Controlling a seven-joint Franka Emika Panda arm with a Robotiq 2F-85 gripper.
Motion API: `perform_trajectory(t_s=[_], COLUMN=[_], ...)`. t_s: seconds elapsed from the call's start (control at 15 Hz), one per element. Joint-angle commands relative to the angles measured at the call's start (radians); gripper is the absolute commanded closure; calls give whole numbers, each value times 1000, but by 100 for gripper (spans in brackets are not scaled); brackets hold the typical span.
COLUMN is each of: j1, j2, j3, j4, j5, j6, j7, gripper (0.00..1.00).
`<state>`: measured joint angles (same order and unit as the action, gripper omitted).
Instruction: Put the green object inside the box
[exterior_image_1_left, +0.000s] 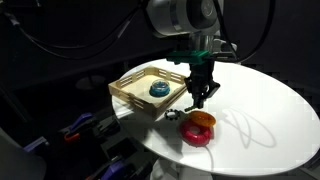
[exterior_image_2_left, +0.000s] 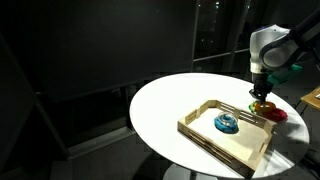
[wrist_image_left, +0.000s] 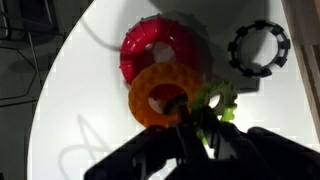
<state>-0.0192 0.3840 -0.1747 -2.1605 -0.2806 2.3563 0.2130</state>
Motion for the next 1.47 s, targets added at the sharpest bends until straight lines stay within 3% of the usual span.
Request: perform_trajectory(t_s=[0.0,0.53,1.0,1.4], j1=[-4,-23,-51,-62], j2=[-48,-145,-175,-155], j3=[5,49,109,137], j4=[2,-13,-13,-12], j5=[14,124,339,457], j6=[-27,-47,-111,-146], j7=[3,-62,-251,-359], gripper=[93,94,94,94])
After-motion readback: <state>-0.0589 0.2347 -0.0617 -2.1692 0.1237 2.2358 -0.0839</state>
